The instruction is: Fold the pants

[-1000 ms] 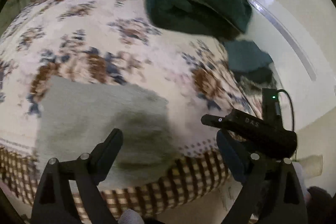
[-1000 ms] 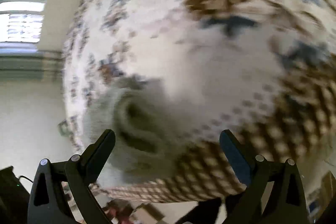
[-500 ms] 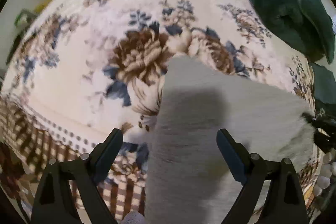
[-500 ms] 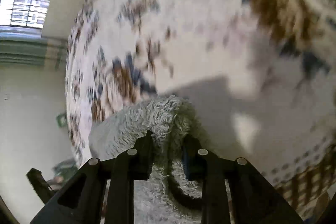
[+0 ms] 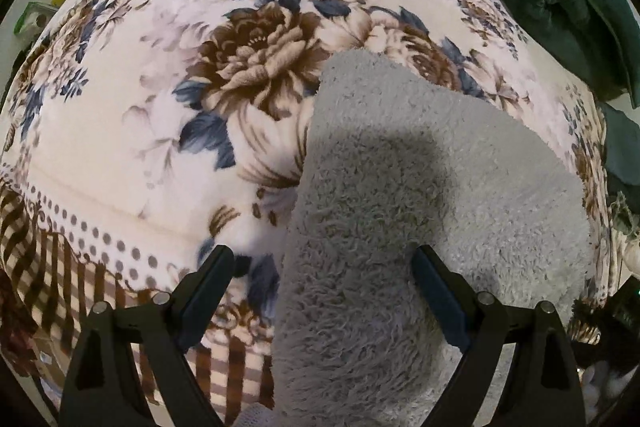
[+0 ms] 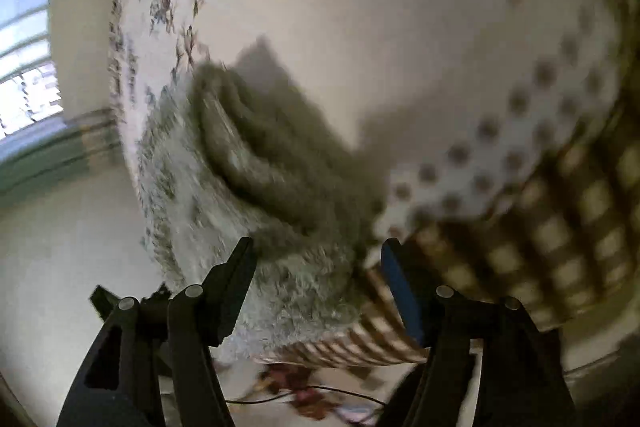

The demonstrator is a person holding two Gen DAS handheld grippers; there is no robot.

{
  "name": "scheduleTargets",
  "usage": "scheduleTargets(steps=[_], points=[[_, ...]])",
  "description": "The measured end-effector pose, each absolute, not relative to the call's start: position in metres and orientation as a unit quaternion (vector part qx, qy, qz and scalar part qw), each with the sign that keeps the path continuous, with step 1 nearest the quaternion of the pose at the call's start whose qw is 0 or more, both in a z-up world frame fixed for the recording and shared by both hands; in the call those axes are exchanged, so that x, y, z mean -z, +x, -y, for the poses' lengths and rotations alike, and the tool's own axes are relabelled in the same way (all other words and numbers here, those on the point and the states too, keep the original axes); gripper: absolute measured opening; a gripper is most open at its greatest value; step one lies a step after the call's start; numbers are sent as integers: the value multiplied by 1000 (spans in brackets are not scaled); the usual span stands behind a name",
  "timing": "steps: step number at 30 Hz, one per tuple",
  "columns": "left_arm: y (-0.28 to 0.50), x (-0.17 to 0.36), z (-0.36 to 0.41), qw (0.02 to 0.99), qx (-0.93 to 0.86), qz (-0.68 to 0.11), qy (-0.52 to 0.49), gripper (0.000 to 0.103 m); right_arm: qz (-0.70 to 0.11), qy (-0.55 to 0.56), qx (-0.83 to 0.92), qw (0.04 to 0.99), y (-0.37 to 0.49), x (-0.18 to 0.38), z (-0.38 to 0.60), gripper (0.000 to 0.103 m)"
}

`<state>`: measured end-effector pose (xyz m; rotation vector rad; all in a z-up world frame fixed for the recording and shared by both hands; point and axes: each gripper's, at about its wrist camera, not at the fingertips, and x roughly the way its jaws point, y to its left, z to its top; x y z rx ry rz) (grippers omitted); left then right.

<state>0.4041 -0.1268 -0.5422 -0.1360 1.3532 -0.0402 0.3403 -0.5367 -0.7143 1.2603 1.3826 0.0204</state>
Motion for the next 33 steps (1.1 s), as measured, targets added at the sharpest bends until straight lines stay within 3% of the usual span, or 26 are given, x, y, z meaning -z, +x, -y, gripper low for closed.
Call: scheduleTargets(steps=[1, 2, 4, 10, 17, 18, 19, 20, 23, 28, 31, 33], points=[[405, 543, 127, 777, 20, -627, -61, 91, -563, 566, -13, 602, 334, 717, 532, 34], [405, 543, 128, 777, 20, -626, -59, 91, -549, 572, -13, 609, 331, 716, 530, 17], [406, 542, 129, 778, 22, -626, -54, 91, -521, 576, 5, 629, 320, 700, 528, 15], [405, 538, 130, 775, 36, -630, -48, 91, -514, 554, 46, 653, 281, 653, 546, 13], [405, 528, 138, 776, 50, -628, -27, 91, -665, 348, 73, 657, 309, 667, 532, 23], [407, 523, 139, 778, 52, -625, -28, 91, -650, 348, 61, 673, 315, 656, 531, 30], [411, 518, 139, 781, 57, -621, -30, 91, -630, 354, 56, 689, 321, 643, 532, 51], [417, 513, 141, 785, 62, -616, -31, 91, -610, 361, 59, 703, 326, 633, 535, 61], [442, 505, 149, 794, 69, -603, -30, 91, -560, 384, 54, 732, 357, 617, 542, 61], [492, 536, 156, 781, 62, -620, -33, 91, -584, 403, -42, 703, 441, 656, 511, 60], [506, 566, 143, 759, 50, -646, -61, 93, -605, 315, 10, 731, 474, 680, 498, 37], [507, 585, 130, 742, 45, -661, -104, 93, -611, 352, 28, 708, 478, 705, 509, 38]])
